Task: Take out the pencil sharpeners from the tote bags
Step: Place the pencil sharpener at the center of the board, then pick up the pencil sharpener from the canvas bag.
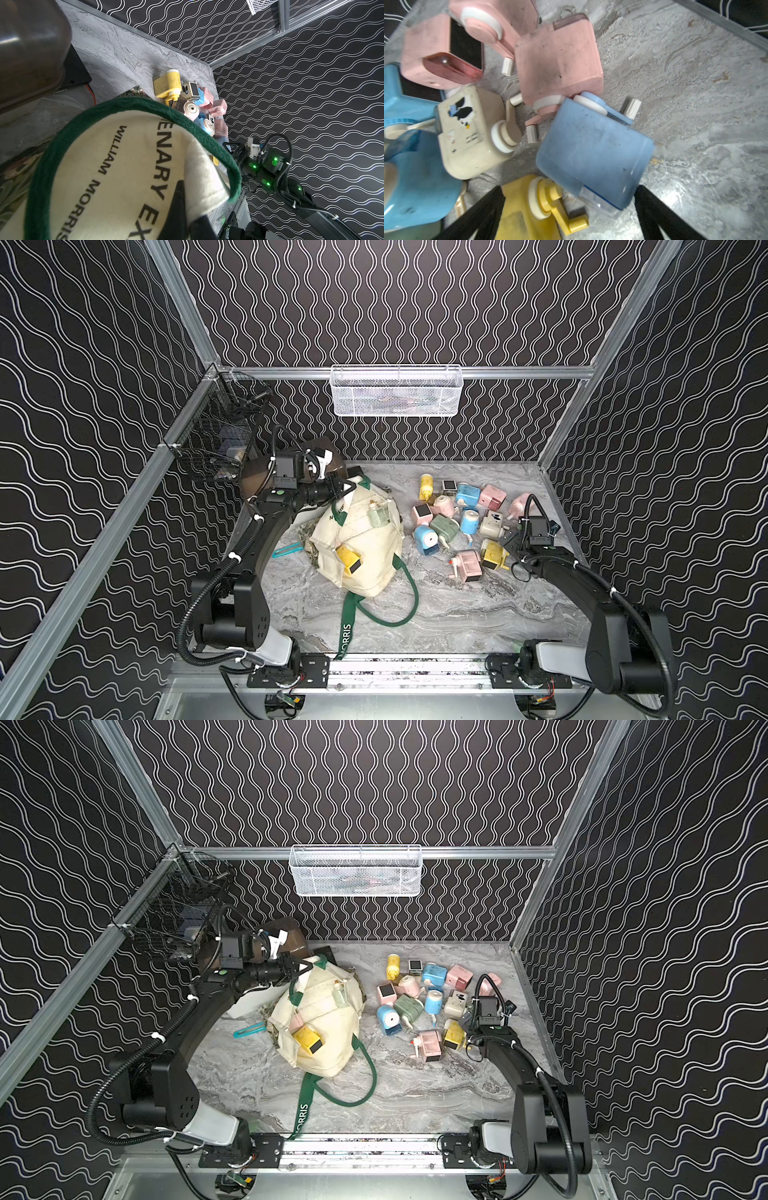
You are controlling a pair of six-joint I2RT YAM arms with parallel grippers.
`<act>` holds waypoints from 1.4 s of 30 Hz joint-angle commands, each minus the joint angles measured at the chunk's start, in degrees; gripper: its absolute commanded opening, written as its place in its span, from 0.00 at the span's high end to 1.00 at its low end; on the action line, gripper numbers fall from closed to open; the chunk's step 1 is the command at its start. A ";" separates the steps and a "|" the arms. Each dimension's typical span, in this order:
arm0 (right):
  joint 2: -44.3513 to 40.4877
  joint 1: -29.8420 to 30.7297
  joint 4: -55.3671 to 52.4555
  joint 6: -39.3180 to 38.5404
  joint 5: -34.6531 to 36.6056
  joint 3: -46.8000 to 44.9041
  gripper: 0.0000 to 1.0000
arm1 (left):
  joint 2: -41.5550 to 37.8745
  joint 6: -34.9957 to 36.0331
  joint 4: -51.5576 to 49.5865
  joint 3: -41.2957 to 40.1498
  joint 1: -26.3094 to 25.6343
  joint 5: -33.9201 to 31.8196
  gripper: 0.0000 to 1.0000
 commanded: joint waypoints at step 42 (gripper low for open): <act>7.62 60.67 13.10 -32.17 -13.67 20.30 0.27 | 0.11 1.08 0.27 0.62 0.17 -0.45 1.00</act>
